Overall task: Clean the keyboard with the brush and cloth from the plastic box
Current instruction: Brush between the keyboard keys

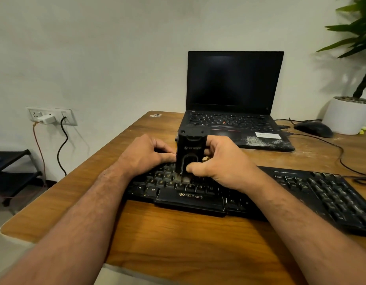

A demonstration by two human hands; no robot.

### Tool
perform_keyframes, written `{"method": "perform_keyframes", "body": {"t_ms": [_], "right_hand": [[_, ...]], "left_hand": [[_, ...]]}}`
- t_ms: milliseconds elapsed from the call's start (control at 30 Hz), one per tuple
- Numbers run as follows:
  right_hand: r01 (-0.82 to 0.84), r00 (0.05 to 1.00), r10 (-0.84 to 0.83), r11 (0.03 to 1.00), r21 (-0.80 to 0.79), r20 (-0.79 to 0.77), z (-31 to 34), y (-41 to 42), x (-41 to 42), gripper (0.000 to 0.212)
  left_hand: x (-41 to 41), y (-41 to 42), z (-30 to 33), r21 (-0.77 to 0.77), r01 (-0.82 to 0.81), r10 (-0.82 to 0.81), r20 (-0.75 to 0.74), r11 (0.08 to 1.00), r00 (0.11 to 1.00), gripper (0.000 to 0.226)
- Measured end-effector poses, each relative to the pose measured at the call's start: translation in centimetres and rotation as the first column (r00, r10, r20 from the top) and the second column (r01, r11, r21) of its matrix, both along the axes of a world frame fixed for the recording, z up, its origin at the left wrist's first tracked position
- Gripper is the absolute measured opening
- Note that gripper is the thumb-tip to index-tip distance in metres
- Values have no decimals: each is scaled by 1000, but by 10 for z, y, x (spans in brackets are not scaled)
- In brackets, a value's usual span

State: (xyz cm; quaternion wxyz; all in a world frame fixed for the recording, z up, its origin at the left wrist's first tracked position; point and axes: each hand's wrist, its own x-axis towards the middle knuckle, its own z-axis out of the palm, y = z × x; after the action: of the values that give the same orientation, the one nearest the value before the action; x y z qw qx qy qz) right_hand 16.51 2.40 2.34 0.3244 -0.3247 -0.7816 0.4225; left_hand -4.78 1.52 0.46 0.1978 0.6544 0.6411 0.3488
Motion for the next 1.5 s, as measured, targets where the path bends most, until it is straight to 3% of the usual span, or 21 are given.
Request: {"method": "perform_keyframes", "body": {"t_ms": [100,233,400,567,767,967,1133,1300,1500], "right_hand": [[85,996,-86,992,89,12,2,2,2,39],[-97,993,99,994,-41,57,4,-6,9,44],[183,981,-189,978,98,53,0,3,8,42],[-49,998,49,999,-12,38,1,-8,12,39],[202,978,-205,976,84,31,2,-1,6,39],[38,999,-38,998,-42,-12,2,-8,10,39],[234,970,-239,965,122,34,2,0,7,39],[-5,998,5,1000,-11,56,3,-6,12,42],[233,971,-237,967,102,21,3,2,10,39]], "left_hand": [[1,-2,1,3,-7,7,-48,1000,999,6],[2,-3,3,28,-26,30,-149,999,988,7],[3,-5,4,29,8,-1,-222,1000,975,7],[5,-7,6,42,11,0,-257,999,966,5],[5,-8,6,55,19,-4,-256,998,967,6],[7,-11,10,39,27,-13,-317,999,948,6],[9,-12,10,44,5,10,-339,999,941,16],[12,-12,11,35,20,-5,-394,999,919,12],[13,-9,10,19,-1,9,-415,1000,910,22]]}}
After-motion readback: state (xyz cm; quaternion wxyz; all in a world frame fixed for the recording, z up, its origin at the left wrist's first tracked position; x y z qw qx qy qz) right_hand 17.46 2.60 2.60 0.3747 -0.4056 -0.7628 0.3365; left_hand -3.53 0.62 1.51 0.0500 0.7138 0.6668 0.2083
